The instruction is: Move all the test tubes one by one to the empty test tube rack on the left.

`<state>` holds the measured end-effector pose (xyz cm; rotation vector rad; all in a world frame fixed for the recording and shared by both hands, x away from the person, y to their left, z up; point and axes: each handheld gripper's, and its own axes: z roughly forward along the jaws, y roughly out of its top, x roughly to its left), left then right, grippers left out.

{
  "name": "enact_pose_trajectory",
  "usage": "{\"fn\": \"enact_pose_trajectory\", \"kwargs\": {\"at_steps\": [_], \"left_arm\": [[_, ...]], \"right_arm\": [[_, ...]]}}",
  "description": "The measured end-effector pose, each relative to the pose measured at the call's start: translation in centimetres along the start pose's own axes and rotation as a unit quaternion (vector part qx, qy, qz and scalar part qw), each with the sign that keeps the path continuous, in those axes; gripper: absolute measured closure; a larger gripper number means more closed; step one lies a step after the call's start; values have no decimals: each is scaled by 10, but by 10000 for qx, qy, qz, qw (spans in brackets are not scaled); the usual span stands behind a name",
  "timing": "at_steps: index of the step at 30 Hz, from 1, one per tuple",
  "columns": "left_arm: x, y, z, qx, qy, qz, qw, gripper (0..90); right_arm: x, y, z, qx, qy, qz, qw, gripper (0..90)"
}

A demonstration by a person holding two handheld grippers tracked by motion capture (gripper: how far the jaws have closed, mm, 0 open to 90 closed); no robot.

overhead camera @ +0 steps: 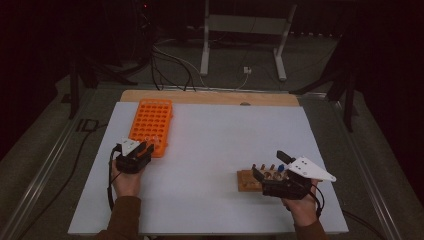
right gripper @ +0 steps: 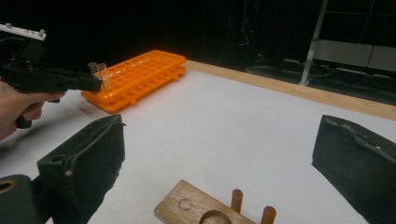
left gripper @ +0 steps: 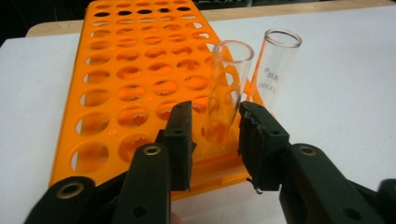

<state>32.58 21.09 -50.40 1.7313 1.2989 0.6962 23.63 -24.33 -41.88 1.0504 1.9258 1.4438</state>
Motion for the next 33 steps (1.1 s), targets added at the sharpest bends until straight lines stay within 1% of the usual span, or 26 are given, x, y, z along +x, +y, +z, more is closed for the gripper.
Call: {"fn": "enact_pose_trajectory", "kwargs": {"at_steps": [2,4,5,6,8,10,13,15,16,17,18,19,20,21,23,24,27,31,33], "left_arm": [[1,0,-4,-43,3,-53,10000,613],[2,1,-9,-136,-66,-128,9998,582],[2,2,-11,-179,-107,-173,9996,566],[3,3,-16,-260,-220,-272,9990,550],[3,6,-22,-380,-318,-343,9982,527],[3,9,-29,-505,-413,-452,9968,453],[-2,11,-34,-583,-357,-423,9968,357],[-6,13,-37,-633,-369,-430,9964,271],[-8,14,-39,-650,-387,-445,9961,211],[-9,14,-40,-667,-435,-459,9958,160],[-11,15,-42,-694,-506,-468,9952,140],[-13,16,-44,-691,-537,-487,9950,93],[-15,16,-45,-673,-610,-515,9945,36],[-17,17,-47,-674,-668,-519,9941,13],[-22,18,-51,-740,-758,-511,9931,6],[-24,19,-53,-756,-794,-470,9929,6],[-32,20,-58,-782,-870,-366,9925,6],[-40,19,-60,-728,-936,-195,9928,6],[-43,18,-58,-678,-918,-139,9934,7]], "right_arm": [[0,0,0,13,4,-22,10000,24],[-1,0,-1,21,18,-26,10000,24],[-2,0,-1,30,16,-14,10000,24],[-3,0,-1,30,19,-18,10000,24],[-6,1,-1,77,20,-19,10000,24],[-9,1,-1,97,-1,-5,10000,24],[-16,3,-4,89,-50,47,9999,24],[-21,4,-7,98,-87,77,9999,25],[-24,4,-8,101,-102,92,9999,30],[-27,4,-11,120,-116,114,9998,46],[-29,4,-12,116,-123,125,9998,59],[-32,4,-15,121,-115,128,9998,76],[-34,4,-16,134,-103,122,9998,96],[-35,3,-18,160,-111,113,9997,116],[-36,0,-19,228,-90,73,9997,158],[-37,-2,-19,271,-95,39,9996,171],[-35,-9,-18,443,-179,-65,9988,240],[-30,-18,-17,588,-320,-269,9974,327],[-28,-22,-16,662,-436,-378,9961,383]]}}
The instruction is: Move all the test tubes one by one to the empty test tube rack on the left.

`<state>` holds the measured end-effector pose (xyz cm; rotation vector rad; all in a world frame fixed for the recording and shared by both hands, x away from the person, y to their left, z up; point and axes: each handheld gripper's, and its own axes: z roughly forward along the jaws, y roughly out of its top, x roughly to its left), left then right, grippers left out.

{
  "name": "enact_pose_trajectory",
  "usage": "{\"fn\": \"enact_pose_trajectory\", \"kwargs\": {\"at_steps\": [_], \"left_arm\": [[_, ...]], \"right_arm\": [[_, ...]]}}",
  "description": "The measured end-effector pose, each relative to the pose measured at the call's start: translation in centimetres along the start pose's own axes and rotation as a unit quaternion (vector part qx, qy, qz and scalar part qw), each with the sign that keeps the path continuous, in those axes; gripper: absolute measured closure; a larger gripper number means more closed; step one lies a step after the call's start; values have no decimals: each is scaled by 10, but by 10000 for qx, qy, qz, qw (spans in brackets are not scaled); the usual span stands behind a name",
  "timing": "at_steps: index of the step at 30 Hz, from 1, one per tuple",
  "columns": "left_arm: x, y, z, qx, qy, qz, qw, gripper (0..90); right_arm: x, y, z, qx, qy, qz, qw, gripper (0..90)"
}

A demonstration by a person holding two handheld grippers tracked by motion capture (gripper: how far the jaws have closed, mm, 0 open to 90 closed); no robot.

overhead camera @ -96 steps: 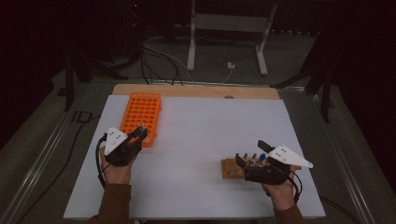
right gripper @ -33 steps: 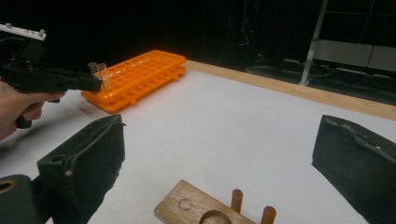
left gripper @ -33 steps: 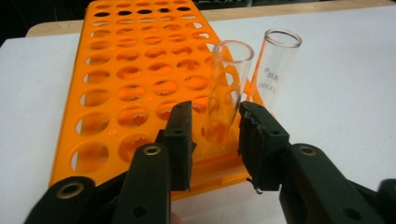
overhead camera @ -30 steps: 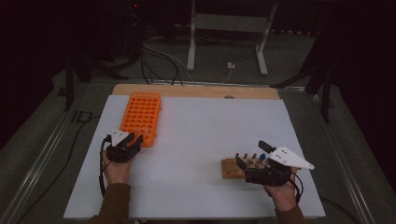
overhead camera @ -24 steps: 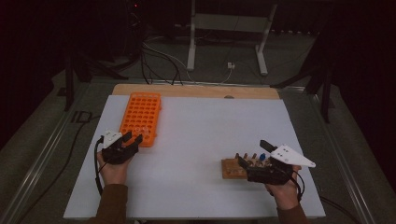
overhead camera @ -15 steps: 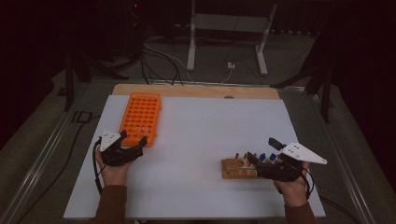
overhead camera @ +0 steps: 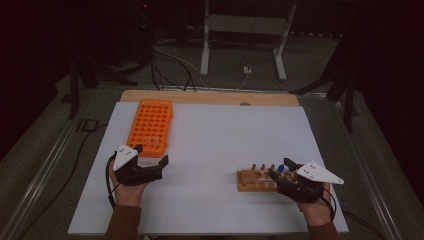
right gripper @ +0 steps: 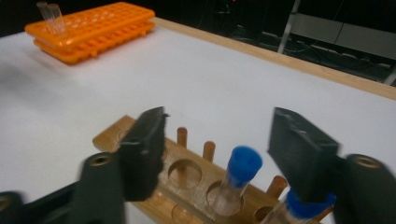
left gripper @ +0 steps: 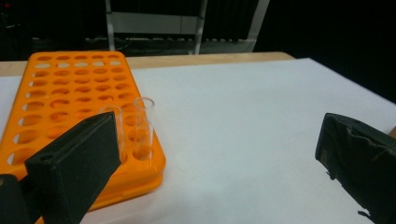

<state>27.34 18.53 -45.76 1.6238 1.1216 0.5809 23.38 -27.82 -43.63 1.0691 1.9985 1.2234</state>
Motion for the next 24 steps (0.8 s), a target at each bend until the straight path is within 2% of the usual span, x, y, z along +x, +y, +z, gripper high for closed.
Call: {"fn": "enact_pose_trajectory", "kwargs": {"at_steps": [5,9,14,24], "left_arm": [[-5,-1,3,43,-37,69,10000,7],[-6,-1,4,49,-35,105,9999,7],[-6,-2,3,26,-36,60,10000,7],[-7,-5,6,68,-40,93,9999,7]], "right_arm": [[3,-3,2,69,-105,-135,9998,492],[4,-6,4,233,-313,-292,9988,558],[3,-10,9,360,-251,-296,9986,648],[2,-14,12,476,-223,-271,9983,733]]}}
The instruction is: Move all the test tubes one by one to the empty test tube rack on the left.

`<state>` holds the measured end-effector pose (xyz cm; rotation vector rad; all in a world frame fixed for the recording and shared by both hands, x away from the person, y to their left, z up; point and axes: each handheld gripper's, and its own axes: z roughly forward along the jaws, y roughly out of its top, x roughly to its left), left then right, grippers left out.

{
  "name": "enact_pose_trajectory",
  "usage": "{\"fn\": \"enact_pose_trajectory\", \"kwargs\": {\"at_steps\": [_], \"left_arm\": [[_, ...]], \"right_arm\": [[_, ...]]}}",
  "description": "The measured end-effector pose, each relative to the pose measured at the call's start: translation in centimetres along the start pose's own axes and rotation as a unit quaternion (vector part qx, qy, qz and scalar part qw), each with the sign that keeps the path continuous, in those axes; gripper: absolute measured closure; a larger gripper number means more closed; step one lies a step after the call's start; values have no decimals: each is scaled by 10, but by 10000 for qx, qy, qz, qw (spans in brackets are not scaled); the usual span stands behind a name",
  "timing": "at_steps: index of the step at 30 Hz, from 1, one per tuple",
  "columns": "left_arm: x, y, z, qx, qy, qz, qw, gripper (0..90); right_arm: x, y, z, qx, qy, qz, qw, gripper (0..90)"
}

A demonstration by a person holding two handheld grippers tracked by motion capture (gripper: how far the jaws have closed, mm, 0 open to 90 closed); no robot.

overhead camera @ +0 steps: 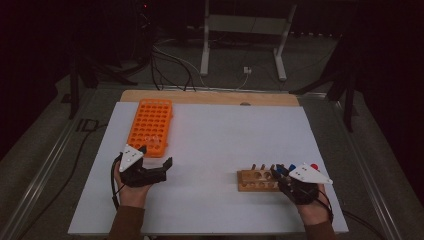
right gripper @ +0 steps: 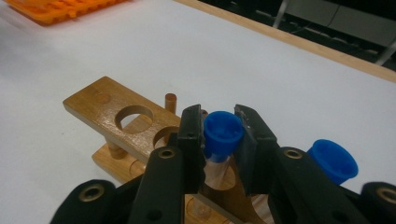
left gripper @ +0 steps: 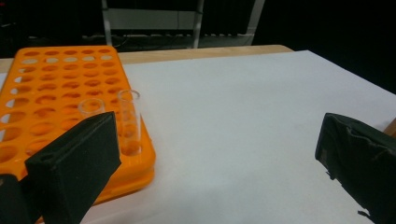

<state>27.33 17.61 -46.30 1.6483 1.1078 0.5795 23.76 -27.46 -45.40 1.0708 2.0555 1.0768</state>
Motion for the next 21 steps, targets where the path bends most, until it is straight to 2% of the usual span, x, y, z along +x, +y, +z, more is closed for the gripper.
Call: {"fn": "enact_pose_trajectory", "kwargs": {"at_steps": [6,11,18,21], "left_arm": [[-6,-1,6,60,-49,102,9999,7],[-9,-2,9,72,-71,147,9998,7],[-11,0,9,-8,-117,213,9997,7],[-12,5,10,-122,-235,136,9996,7]], "right_arm": [[0,4,-2,0,83,-47,10000,750],[0,14,-11,-181,111,-66,9998,752],[0,30,-21,-377,144,-136,9991,752],[0,41,-26,-489,174,-207,9984,752]]}}
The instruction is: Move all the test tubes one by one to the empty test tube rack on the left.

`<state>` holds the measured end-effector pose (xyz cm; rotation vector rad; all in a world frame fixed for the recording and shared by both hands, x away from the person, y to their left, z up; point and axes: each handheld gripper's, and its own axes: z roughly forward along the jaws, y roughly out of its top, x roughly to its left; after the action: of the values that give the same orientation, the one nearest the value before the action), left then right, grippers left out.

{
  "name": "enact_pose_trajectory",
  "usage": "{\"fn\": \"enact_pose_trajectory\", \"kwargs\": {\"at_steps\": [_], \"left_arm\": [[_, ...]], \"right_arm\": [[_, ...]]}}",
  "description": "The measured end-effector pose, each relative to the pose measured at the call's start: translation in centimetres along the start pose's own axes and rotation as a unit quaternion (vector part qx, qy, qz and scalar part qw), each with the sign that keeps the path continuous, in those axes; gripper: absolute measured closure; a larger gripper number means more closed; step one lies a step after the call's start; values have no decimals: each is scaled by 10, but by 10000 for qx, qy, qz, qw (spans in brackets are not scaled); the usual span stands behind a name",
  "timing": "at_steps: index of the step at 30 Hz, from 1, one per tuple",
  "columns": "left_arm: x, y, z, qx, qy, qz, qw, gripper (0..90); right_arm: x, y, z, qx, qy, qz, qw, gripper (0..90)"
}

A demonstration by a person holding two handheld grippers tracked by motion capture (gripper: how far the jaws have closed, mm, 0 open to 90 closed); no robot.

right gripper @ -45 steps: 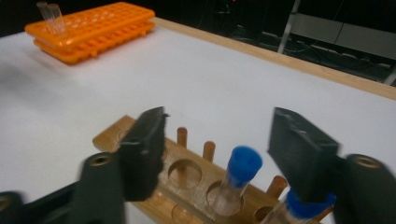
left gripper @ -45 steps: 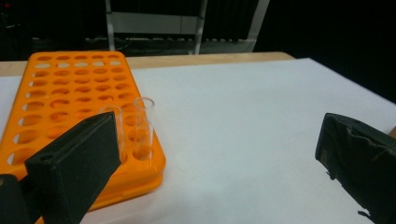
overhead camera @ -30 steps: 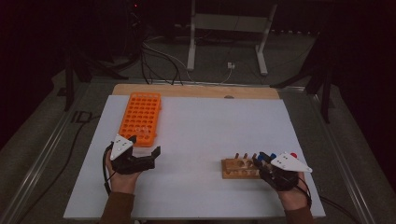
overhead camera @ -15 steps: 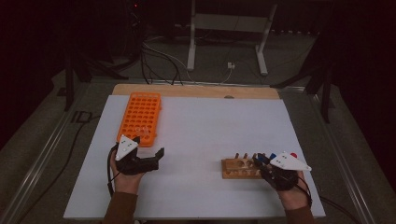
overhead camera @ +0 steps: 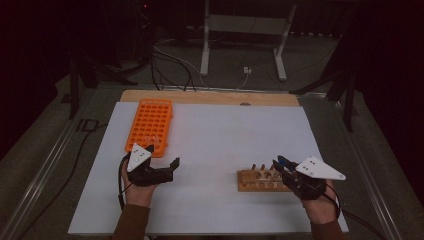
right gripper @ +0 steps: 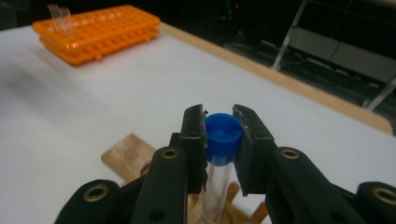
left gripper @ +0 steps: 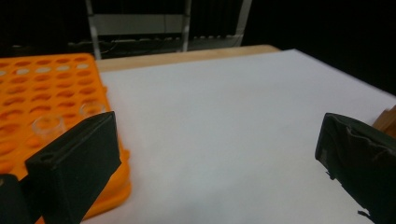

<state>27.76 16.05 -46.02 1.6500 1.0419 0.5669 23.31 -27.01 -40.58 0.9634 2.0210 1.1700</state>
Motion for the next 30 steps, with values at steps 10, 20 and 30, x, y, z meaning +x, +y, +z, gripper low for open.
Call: {"fn": "enact_pose_trajectory", "kwargs": {"at_steps": [10,20,30], "left_arm": [[-22,13,7,-202,-458,204,9985,10],[-56,24,21,-121,-1062,249,9940,36],[-89,22,37,-15,-1539,529,9867,80]], "right_arm": [[4,18,3,-223,117,-3,9997,751],[11,26,21,-335,493,289,9978,751],[30,30,34,-393,824,394,9950,751]]}}
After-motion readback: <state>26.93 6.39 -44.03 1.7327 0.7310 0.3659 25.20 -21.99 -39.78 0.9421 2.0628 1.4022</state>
